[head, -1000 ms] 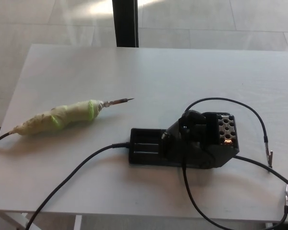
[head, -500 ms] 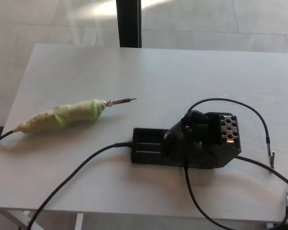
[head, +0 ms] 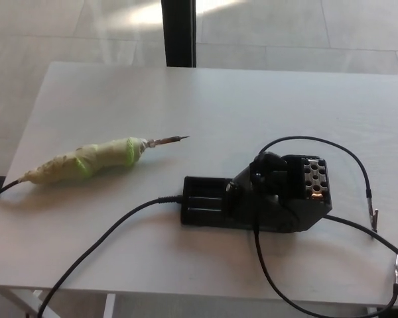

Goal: Use the left hand of the robot to grab the soldering gun kept on the middle of the table and pull it out of its base and keep it on the left side of the base

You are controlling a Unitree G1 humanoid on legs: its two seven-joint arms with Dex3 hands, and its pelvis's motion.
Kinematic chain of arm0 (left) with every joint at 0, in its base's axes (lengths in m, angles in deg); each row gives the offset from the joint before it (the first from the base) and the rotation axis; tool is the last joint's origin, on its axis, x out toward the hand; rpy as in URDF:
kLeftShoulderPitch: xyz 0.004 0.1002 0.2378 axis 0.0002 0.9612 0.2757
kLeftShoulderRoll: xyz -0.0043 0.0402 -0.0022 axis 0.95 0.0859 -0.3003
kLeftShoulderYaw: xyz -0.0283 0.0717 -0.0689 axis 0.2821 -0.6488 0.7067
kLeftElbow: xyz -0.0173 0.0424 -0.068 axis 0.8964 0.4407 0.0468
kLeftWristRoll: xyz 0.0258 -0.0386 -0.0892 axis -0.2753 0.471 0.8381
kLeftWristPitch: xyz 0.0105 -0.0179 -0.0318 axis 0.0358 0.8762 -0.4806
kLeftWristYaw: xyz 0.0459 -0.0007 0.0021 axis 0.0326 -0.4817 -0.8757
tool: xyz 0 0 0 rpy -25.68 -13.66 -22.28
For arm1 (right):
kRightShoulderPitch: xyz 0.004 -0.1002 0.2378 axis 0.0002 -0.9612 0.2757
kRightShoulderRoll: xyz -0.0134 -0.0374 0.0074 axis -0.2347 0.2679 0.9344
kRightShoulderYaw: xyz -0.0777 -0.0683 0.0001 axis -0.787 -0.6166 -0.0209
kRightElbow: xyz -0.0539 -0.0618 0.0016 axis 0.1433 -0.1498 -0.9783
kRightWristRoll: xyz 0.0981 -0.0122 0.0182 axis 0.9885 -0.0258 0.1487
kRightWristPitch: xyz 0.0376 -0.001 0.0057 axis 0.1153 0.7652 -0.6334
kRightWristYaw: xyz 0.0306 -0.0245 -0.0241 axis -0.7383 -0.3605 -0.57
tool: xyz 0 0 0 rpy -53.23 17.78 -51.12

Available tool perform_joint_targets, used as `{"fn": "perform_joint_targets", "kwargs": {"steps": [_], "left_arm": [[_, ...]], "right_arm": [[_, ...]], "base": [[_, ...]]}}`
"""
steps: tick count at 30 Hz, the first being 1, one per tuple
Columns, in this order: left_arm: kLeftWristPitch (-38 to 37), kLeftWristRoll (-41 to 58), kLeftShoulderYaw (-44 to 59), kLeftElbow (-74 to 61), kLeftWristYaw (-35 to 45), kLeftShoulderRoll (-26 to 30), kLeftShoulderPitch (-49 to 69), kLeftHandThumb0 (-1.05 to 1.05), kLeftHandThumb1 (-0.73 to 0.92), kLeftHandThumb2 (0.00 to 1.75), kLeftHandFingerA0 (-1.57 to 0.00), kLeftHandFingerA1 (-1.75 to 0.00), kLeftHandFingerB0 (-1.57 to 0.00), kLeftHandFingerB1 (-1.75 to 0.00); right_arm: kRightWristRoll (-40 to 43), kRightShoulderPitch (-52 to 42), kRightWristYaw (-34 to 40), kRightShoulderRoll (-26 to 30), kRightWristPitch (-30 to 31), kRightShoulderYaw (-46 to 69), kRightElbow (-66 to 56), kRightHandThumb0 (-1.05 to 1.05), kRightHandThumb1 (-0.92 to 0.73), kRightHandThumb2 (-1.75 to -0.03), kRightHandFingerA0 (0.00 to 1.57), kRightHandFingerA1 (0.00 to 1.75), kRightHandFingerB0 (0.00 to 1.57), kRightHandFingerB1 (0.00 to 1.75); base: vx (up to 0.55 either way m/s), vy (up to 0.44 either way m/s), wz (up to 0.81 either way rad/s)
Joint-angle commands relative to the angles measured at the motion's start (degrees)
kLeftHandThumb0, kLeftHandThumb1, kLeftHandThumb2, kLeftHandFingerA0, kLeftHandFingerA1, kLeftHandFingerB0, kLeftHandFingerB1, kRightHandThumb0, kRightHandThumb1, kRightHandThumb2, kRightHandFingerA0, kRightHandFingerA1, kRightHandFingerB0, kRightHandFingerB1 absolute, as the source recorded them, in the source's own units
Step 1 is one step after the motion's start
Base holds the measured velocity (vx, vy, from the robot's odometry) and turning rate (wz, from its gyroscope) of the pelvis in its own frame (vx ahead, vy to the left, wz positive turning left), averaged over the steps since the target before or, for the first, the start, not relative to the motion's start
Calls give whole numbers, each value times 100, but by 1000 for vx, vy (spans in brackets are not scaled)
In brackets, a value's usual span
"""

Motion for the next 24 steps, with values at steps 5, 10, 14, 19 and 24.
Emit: {"fn": "perform_joint_targets", "kwargs": {"steps": [5, 10, 14, 19, 24], "left_arm": [[92, 1046, 485, 465, -469, -156, 355, -57, 43, 90, -59, -81, -40, -69], [207, 1310, 646, 643, -607, -94, 384, -53, 44, 89, -54, -80, -38, -68], [60, 1346, 477, 867, -564, 6, 398, -51, 62, 58, -57, -84, -46, -69], [-169, 1377, 310, 1131, -699, 62, 318, -61, 44, 88, -68, -84, -50, -72], [-77, 1317, 79, 1073, -747, 167, 573, -64, 46, 90, -71, -84, -52, -73]], "right_arm": [[343, -491, -229, -42, -3, 319, -24, -105, -92, -85, 124, 124, 40, 157], [271, -633, -289, -85, -43, 227, -38, -105, -92, -83, 105, 136, 31, 161], [251, -766, -291, -87, -76, 192, -50, -105, -69, -134, 104, 127, 54, 118], [260, -994, -586, -57, -59, 127, -59, -105, -92, -90, 83, 144, 29, 154], [414, -1206, -747, -103, 29, 275, 38, -105, -64, -142, 96, 139, 13, 101]], "base": [[0, 0, 0], [0, 0, 0], [0, 0, 0], [0, 0, 0], [0, 0, 0]]}}
